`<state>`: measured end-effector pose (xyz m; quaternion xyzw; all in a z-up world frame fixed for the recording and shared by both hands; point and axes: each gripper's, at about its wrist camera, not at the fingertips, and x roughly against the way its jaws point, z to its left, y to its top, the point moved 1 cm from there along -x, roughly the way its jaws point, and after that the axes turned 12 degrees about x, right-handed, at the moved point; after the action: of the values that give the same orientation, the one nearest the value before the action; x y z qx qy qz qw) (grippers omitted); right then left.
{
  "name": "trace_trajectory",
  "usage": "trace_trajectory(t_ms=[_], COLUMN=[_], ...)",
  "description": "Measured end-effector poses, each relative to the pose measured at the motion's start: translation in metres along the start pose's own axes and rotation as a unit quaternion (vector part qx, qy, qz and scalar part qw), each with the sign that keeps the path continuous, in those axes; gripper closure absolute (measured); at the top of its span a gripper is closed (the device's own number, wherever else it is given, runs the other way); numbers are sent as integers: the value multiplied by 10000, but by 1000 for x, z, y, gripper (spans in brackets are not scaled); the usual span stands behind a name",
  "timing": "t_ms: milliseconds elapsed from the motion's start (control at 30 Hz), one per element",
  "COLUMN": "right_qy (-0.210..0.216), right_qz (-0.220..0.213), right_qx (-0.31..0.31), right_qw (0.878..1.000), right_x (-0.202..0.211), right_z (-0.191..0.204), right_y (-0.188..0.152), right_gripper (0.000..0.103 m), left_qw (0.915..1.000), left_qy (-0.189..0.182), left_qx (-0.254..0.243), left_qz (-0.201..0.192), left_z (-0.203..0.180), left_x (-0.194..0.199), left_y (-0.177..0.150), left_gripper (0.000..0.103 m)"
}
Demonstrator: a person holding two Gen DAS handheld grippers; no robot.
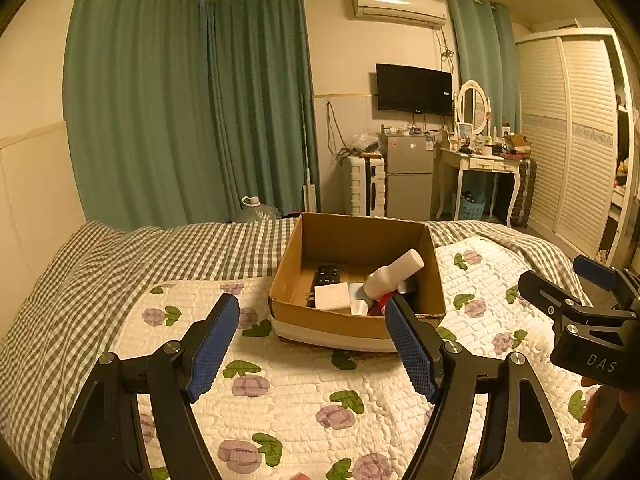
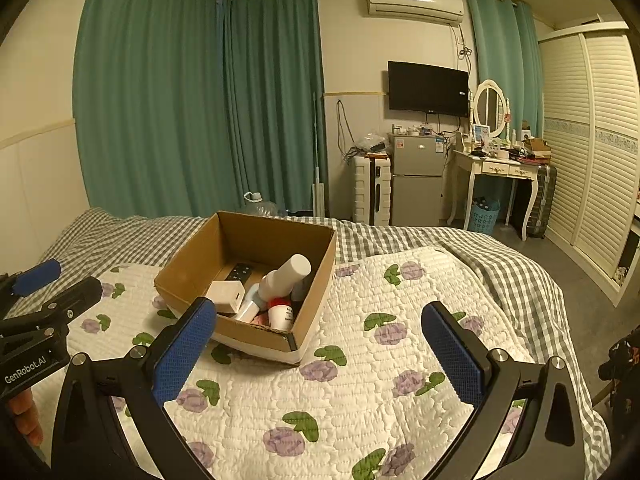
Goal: Organize rigid objects
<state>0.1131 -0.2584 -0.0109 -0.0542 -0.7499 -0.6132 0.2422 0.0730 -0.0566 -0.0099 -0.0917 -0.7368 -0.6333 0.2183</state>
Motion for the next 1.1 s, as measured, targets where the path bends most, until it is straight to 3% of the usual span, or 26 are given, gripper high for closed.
trace_trajectory(t_ms=[1100], right_qy=[18], right_qz=[56], right_qx=[9], right_qw=[10000], right_x=[-2], right_z=[3], right_y=[-3], right_gripper=[0], left_qw=[10000], left_qy=[-28], left_qx=[9], left_qz=[34], left_z=[3], left_x=[-1], left_y=[-8], left_gripper=[25])
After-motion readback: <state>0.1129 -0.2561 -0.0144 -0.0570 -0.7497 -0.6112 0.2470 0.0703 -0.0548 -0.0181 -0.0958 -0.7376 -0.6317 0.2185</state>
